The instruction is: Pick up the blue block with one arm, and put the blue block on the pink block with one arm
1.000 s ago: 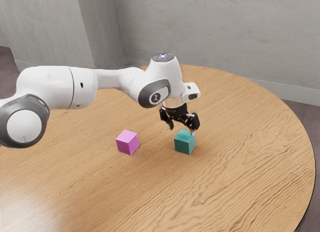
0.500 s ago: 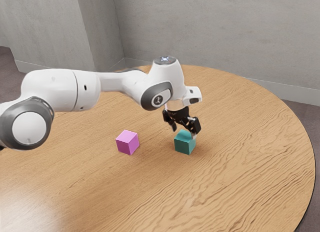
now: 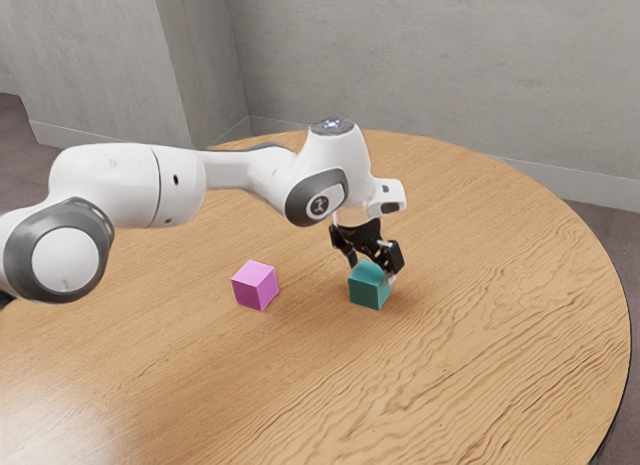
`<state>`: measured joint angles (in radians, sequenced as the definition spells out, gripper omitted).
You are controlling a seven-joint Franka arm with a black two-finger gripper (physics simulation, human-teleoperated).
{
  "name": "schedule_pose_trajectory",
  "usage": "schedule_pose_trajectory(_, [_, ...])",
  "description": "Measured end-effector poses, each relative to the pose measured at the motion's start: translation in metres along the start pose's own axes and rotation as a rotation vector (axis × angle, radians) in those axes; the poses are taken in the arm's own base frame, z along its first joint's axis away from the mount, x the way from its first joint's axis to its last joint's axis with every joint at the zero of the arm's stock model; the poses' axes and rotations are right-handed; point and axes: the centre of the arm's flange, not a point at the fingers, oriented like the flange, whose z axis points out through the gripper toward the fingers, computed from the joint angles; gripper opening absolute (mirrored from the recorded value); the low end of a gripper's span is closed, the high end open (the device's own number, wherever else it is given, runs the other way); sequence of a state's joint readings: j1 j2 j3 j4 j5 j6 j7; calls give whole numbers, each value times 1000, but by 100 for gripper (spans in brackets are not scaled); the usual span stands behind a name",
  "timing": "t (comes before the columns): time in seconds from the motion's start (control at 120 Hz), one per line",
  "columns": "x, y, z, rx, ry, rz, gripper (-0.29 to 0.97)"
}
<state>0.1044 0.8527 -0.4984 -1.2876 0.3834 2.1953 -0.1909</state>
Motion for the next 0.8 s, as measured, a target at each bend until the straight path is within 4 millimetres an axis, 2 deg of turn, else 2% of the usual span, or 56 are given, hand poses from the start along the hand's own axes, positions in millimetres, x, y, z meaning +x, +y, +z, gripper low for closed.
schedule_pose_trajectory(0.4, [-3,-6,8,-18,-56,-24,68])
schedule_pose_trajectory(0.8, [8,-5,12,-26,-73,-45,68])
